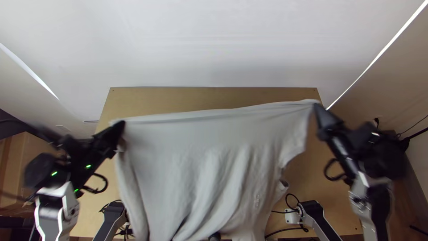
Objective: Fold the t-shirt
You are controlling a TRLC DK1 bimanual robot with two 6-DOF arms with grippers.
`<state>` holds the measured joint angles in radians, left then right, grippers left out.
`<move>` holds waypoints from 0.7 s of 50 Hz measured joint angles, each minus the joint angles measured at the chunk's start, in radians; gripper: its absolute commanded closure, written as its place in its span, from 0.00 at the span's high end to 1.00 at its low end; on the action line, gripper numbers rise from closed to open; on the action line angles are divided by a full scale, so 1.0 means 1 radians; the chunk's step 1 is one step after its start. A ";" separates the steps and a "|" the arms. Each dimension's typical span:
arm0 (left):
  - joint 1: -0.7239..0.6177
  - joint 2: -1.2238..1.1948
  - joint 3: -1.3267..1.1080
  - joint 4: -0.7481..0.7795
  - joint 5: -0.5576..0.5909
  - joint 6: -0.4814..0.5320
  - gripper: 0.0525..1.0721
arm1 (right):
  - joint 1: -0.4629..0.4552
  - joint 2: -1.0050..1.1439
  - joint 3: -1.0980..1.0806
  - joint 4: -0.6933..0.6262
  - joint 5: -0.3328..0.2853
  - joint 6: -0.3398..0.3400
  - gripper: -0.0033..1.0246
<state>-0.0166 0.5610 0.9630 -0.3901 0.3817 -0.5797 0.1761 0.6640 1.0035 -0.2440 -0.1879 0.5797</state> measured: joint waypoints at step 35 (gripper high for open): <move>-0.013 0.972 -0.075 0.495 0.023 0.167 0.02 | -0.036 0.877 -0.084 0.470 0.017 0.035 0.03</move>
<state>-0.0296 1.5326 0.8883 0.1047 0.4042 -0.4129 0.1402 1.5410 0.9195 0.2256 -0.1711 0.6144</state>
